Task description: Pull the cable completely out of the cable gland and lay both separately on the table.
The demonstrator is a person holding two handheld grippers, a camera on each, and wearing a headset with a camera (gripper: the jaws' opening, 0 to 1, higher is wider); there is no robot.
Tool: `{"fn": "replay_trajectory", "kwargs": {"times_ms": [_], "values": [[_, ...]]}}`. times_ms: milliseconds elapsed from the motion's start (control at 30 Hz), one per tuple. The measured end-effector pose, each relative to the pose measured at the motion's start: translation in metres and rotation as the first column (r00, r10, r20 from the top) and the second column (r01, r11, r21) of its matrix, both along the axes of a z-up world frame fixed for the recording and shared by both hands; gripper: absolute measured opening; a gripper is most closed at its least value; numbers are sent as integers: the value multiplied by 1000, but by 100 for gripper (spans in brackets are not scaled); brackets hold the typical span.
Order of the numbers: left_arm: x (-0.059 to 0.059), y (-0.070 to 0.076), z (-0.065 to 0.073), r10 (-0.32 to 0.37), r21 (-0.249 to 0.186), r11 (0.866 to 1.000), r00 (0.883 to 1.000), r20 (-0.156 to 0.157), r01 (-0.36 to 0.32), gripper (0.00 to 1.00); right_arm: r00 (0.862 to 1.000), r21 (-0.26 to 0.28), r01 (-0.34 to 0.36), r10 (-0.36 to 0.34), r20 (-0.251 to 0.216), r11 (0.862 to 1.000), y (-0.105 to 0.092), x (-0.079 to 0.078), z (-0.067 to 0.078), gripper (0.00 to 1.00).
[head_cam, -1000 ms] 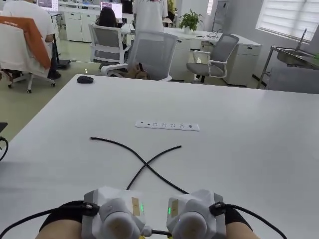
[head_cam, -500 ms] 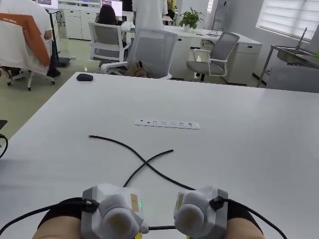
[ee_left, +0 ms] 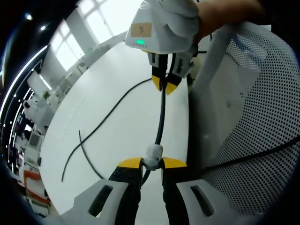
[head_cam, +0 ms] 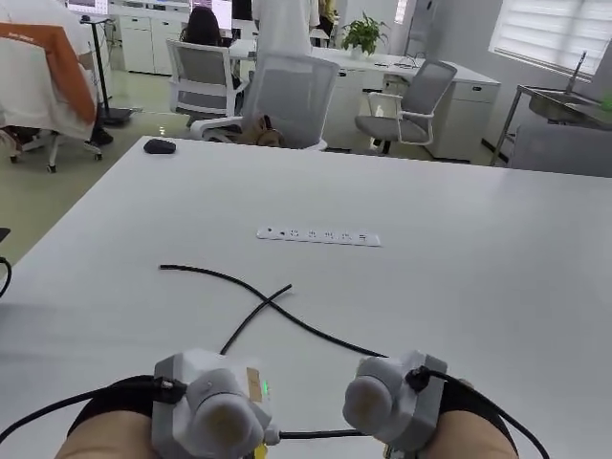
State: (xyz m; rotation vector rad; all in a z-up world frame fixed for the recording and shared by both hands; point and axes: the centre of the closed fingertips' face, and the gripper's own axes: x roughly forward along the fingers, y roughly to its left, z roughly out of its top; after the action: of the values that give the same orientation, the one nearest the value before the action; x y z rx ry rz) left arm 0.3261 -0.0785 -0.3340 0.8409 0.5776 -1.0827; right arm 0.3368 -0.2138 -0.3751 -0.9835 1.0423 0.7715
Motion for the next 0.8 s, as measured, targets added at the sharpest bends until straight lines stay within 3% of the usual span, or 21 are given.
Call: {"fn": "replay_trajectory", "kwargs": {"times_ms": [67, 133, 167, 300, 400, 533, 700, 800], "values": [[-1, 0, -1, -2, 3, 1000, 1000, -4, 2, 17, 998, 30, -51, 52, -39, 998, 12, -9, -5, 22], [-1, 0, 0, -2, 1, 1000, 1000, 0, 2, 17, 993, 46, -111, 113, -41, 993, 24, -13, -5, 23], [-1, -1, 0, -2, -1, 1000, 1000, 1, 2, 17, 987, 62, -158, 160, -27, 985, 33, -15, -3, 23], [-2, -1, 0, -7, 1, 1000, 1000, 2, 7, 17, 973, 160, -227, 229, 6, 961, 58, -17, 5, 24], [-2, -1, 0, -11, 3, 1000, 1000, 3, 11, 17, 957, 215, -290, 285, 55, 933, 74, -17, 15, 24], [-2, -3, 1, -17, 0, 1000, 1000, 7, 17, 17, 944, 284, -330, 324, 70, 900, 90, -24, 22, 21], [-3, -4, 0, -28, 1, 1000, 1000, 7, 28, 17, 933, 312, -357, 349, 84, 880, 98, -28, 27, 13], [-2, -5, 0, -31, -3, 1000, 999, 8, 31, 17, 930, 308, -365, 357, 84, 878, 98, -27, 26, 3]]}}
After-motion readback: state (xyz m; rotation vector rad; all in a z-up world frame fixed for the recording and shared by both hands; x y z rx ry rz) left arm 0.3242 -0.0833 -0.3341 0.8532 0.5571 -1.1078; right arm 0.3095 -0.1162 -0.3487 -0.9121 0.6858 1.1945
